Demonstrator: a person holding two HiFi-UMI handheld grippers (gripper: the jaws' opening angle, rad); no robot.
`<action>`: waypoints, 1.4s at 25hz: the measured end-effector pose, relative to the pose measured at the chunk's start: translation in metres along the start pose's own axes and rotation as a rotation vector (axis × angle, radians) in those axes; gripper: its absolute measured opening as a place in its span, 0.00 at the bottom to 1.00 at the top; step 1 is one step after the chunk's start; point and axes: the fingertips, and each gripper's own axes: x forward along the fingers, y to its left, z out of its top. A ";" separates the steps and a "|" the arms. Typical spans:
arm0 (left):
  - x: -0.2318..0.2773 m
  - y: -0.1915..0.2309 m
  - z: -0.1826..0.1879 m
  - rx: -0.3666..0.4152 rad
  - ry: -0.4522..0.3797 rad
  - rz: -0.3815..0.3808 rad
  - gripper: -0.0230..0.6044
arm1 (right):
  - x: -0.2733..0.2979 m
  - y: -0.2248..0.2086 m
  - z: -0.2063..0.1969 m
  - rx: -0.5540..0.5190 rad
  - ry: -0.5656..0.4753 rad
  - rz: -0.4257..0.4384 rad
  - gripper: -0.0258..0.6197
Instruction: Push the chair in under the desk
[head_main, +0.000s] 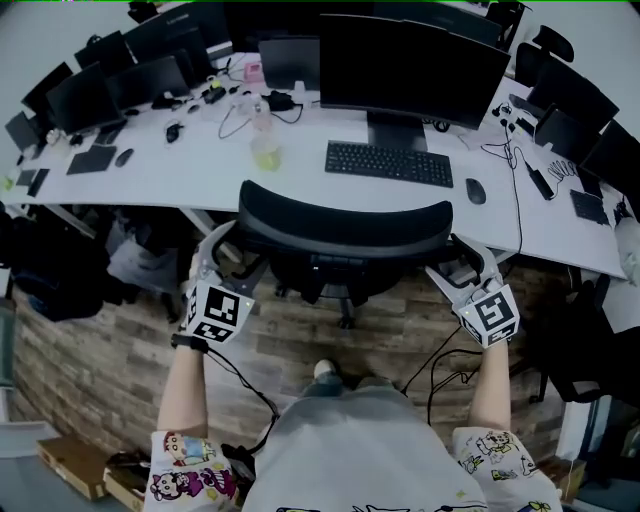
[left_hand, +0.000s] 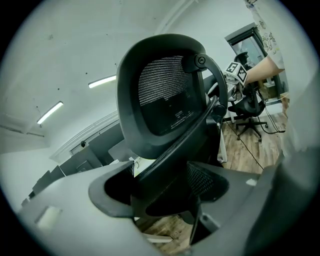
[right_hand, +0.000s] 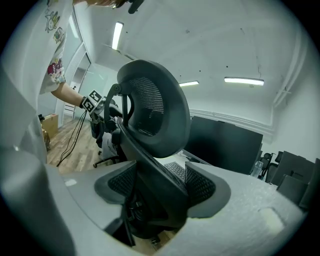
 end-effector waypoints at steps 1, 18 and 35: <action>0.003 0.002 -0.001 0.000 -0.003 -0.004 0.56 | 0.002 -0.001 0.000 0.001 0.003 -0.005 0.50; 0.038 0.029 0.001 0.012 -0.011 -0.032 0.57 | 0.027 -0.022 0.002 0.017 0.039 -0.044 0.52; 0.063 0.044 -0.002 0.003 0.032 -0.033 0.58 | 0.045 -0.037 0.000 0.006 0.019 -0.036 0.52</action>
